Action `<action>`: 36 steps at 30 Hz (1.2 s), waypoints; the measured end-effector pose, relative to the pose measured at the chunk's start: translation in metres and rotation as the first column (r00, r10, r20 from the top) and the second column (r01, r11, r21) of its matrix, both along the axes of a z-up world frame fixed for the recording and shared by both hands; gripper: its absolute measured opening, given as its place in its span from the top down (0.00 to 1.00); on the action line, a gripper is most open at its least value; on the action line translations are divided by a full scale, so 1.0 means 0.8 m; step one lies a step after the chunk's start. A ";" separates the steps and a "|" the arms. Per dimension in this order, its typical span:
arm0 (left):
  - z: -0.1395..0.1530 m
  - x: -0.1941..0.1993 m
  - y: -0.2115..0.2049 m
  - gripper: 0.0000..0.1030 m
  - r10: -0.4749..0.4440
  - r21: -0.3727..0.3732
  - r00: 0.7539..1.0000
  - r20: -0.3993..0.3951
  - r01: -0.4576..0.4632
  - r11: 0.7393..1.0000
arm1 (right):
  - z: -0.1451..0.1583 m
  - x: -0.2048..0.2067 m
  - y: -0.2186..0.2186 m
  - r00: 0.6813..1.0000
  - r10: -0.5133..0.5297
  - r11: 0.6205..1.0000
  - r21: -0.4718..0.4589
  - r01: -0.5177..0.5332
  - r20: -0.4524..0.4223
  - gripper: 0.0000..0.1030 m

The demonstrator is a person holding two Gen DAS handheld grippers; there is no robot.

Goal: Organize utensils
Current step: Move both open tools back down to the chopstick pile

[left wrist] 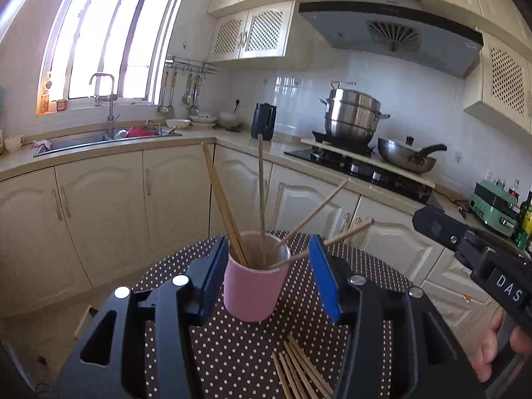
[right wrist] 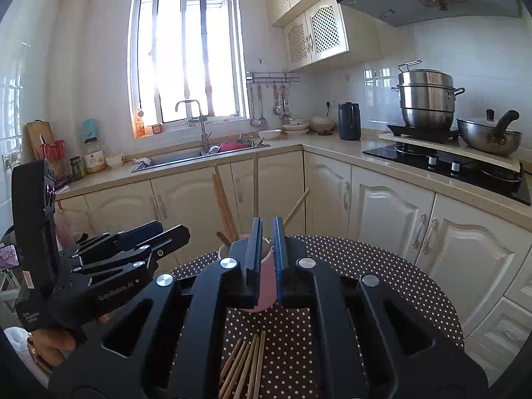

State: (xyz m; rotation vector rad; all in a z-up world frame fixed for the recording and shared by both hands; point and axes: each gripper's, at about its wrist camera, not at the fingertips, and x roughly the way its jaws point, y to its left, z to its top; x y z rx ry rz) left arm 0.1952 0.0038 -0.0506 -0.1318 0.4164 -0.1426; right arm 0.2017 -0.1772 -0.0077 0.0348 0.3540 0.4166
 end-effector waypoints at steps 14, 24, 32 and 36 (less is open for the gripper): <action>-0.121 -0.004 -0.024 0.51 -0.060 0.079 0.861 -0.505 0.116 0.990 | -0.095 -0.014 -0.004 0.949 -0.001 0.991 -0.130 -0.042 -0.314 0.47; -0.170 -0.007 -0.034 0.51 -0.043 0.099 0.766 -0.642 0.138 0.985 | -0.165 0.000 0.015 0.828 0.045 0.972 -0.168 -0.166 -0.559 0.67; -0.185 -0.005 -0.049 0.52 -0.010 0.160 0.764 -0.645 0.148 0.976 | -0.190 0.013 0.020 0.773 0.041 0.964 -0.178 -0.197 -0.633 0.67; -0.181 -0.003 -0.068 0.51 0.014 0.217 0.767 -0.642 0.164 0.962 | -0.197 0.022 0.022 0.750 0.042 0.960 -0.182 -0.214 -0.660 0.67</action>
